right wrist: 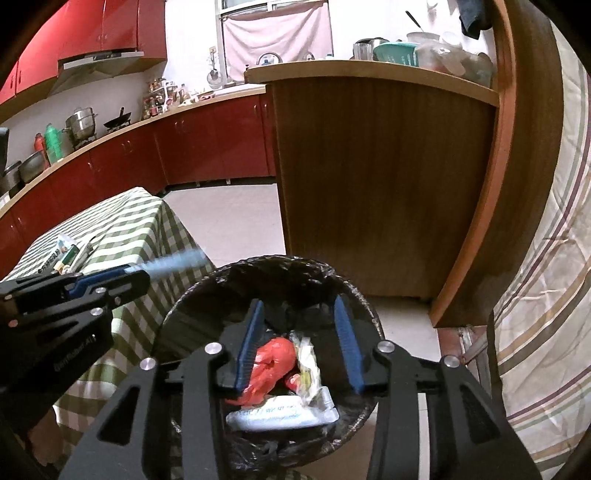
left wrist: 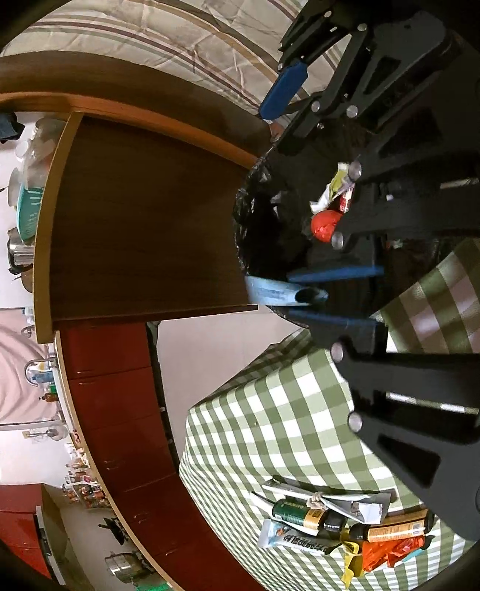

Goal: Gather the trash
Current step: 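Carry the wrapper and blue tube over the bin and open both tools, then move both open tools back over the table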

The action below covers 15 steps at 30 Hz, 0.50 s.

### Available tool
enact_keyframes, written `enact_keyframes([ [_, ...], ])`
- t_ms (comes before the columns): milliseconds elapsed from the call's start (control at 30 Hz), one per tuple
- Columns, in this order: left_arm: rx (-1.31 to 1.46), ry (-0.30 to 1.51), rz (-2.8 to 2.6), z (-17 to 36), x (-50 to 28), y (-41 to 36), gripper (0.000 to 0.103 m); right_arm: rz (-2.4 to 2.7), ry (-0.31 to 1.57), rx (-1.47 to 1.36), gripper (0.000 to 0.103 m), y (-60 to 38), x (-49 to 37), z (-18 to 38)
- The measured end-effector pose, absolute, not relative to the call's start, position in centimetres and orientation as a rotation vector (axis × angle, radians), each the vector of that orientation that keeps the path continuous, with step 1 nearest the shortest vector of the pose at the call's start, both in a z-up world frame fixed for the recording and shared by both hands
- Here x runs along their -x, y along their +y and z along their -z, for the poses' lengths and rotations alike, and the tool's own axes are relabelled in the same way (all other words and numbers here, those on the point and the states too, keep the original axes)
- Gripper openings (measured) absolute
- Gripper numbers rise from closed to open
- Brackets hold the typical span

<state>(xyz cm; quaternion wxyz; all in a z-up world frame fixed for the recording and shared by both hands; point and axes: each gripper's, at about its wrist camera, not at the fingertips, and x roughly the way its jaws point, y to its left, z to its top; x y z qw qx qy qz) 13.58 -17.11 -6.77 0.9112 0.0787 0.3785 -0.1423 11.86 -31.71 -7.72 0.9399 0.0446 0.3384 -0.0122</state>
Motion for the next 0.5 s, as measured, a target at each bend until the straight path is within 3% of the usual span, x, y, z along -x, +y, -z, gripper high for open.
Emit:
enact_keyframes([
  [200, -0.153, 0.773, 0.292, 6.6, -13.4, -16.9, 0.032, 0.036, 0.685, -0.107, 0.041, -32.2, -11.6, 7.6],
  [300, -0.139, 0.762, 0.284, 6.4, -13.2, -16.7, 0.043, 0.039, 0.687, -0.106, 0.041, -32.3, -11.6, 7.5],
  [500, -0.112, 0.767, 0.264, 6.0, -12.6, -15.1, 0.057, 0.043, 0.689, -0.116, 0.047, -32.0, -11.4, 7.2],
])
